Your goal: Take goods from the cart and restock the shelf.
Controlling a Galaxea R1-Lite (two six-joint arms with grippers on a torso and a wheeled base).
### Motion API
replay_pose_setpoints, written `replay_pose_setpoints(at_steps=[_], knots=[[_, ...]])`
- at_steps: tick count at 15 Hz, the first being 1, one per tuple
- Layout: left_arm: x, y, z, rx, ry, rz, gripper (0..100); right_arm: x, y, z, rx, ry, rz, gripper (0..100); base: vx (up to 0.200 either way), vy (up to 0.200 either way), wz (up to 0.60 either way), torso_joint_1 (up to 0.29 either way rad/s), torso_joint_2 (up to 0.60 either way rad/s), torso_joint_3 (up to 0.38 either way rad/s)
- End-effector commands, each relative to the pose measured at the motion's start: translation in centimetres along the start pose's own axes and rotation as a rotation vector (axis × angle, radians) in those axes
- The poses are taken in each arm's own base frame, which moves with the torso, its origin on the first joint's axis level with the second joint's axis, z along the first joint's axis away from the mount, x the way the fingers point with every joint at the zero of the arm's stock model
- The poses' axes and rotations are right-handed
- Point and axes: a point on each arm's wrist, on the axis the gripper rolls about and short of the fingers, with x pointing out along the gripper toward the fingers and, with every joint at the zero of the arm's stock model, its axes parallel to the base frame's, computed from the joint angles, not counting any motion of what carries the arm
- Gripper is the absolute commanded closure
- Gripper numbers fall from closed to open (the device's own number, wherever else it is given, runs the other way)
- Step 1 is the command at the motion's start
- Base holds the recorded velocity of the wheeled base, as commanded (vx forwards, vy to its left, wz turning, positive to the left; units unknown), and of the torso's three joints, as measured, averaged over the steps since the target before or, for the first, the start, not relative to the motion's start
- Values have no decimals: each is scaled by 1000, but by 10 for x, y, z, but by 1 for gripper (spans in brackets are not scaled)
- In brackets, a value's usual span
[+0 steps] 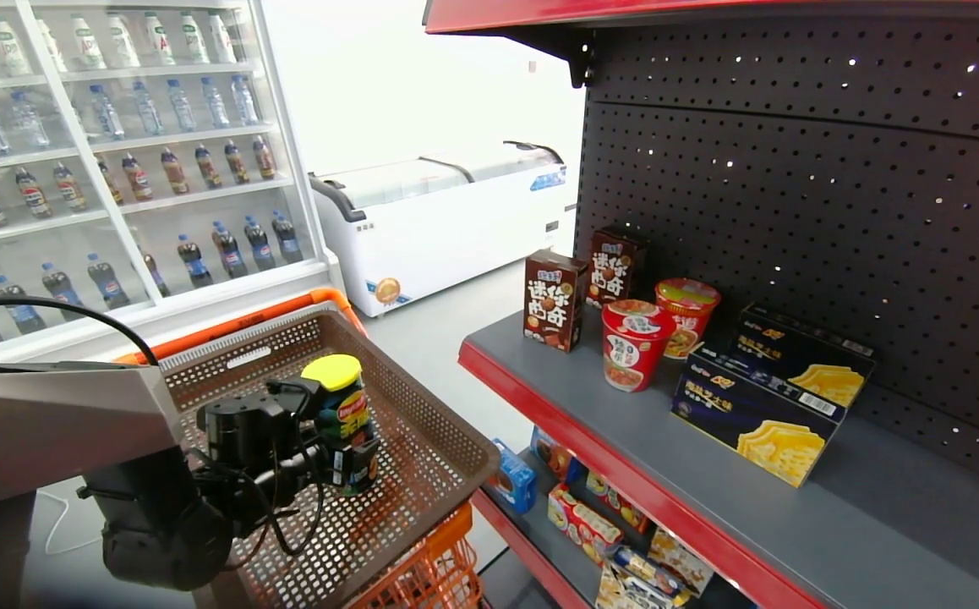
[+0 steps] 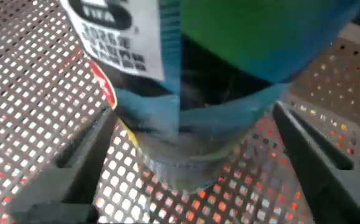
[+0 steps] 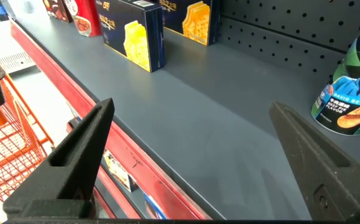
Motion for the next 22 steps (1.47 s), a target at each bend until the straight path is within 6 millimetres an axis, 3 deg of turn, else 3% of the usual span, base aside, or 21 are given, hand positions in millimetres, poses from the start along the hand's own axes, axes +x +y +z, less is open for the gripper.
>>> replay_pose_setpoints(at_steps=[1,2,3,7,9,10,11,13,14,17,20,22], knots=[[-15,-3,11,5,-25,1,100,0,0,0,0,1,0,0,0,0,0,0,0,0],[-24,-4,21,8,-60,0,100,0,0,0,0,1,0,0,0,0,0,0,0,0],[-42,-4,43,14,-127,12,100,0,0,0,0,1,0,0,0,0,0,0,0,0],[-109,-7,96,18,-236,65,100,0,0,0,0,1,0,0,0,0,0,0,0,0],[-169,-13,119,7,-244,74,100,0,0,0,0,1,0,0,0,0,0,0,0,0],[-196,-16,121,5,-236,74,100,0,0,0,0,1,0,0,0,0,0,0,0,0],[-236,-21,114,-6,-211,73,100,0,0,0,0,1,0,0,0,0,0,0,0,0],[-269,-27,100,-8,-193,82,100,0,0,0,0,1,0,0,0,0,0,0,0,0],[-296,-30,93,-16,-249,87,100,0,0,0,0,1,0,0,0,0,0,0,0,0],[-320,-34,74,-28,-310,105,100,0,0,0,0,1,0,0,0,0,0,0,0,0],[-332,-37,51,-22,-335,104,100,0,0,0,0,1,0,0,0,0,0,0,0,0],[-340,-38,50,-15,-375,118,100,0,0,0,0,1,0,0,0,0,0,0,0,0]])
